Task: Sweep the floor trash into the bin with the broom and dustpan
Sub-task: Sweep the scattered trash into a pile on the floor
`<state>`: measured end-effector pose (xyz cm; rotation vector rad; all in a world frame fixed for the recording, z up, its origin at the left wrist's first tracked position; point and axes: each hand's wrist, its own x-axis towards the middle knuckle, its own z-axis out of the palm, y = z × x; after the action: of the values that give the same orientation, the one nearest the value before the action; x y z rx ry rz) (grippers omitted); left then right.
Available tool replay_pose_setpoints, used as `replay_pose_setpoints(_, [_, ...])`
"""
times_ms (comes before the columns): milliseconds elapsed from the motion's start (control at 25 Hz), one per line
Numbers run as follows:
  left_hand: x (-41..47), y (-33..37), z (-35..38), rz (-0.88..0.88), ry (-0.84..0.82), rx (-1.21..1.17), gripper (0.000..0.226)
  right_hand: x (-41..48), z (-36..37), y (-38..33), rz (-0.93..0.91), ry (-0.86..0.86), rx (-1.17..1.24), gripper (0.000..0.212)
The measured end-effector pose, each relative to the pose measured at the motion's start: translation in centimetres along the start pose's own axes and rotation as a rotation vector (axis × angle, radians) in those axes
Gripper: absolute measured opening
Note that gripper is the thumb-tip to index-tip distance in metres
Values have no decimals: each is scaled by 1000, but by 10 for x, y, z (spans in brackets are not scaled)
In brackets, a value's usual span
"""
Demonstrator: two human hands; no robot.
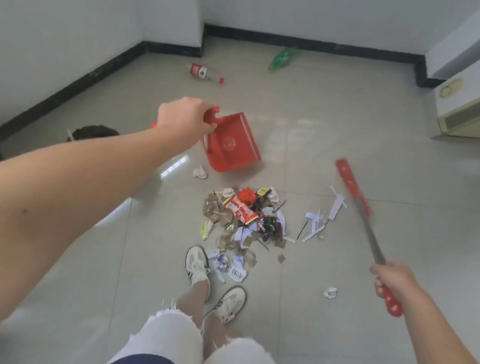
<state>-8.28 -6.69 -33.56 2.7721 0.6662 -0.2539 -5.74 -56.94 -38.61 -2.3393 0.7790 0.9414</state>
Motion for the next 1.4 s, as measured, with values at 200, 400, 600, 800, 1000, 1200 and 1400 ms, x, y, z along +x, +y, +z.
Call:
replay_pose_setpoints(200, [-27, 27, 19, 1, 54, -25, 20, 69, -5, 1, 164, -73, 170, 27])
replay_pose_setpoints(400, [-74, 5, 34, 17, 123, -39, 22, 90, 32, 22, 215, -107, 203, 27])
replay_pose_setpoints(600, [-93, 3, 38, 61, 118, 16, 24, 47, 89, 44, 124, -167, 2, 20])
replay_pose_setpoints(800, [-107, -7, 33, 95, 52, 52, 21, -35, 132, 77, 61, -279, -22, 23])
replay_pose_setpoints(1000, [-138, -39, 7, 146, 62, 38, 14, -119, 177, 84, 79, -393, 31, 35])
replay_pose_setpoints(1200, [-167, -70, -19, 211, 48, 63, 16, -174, 199, 90, 129, -446, 121, 37])
replay_pose_setpoints(1400, [-184, -84, -29, 262, 73, 44, 15, -198, 176, 121, 140, -320, 304, 44])
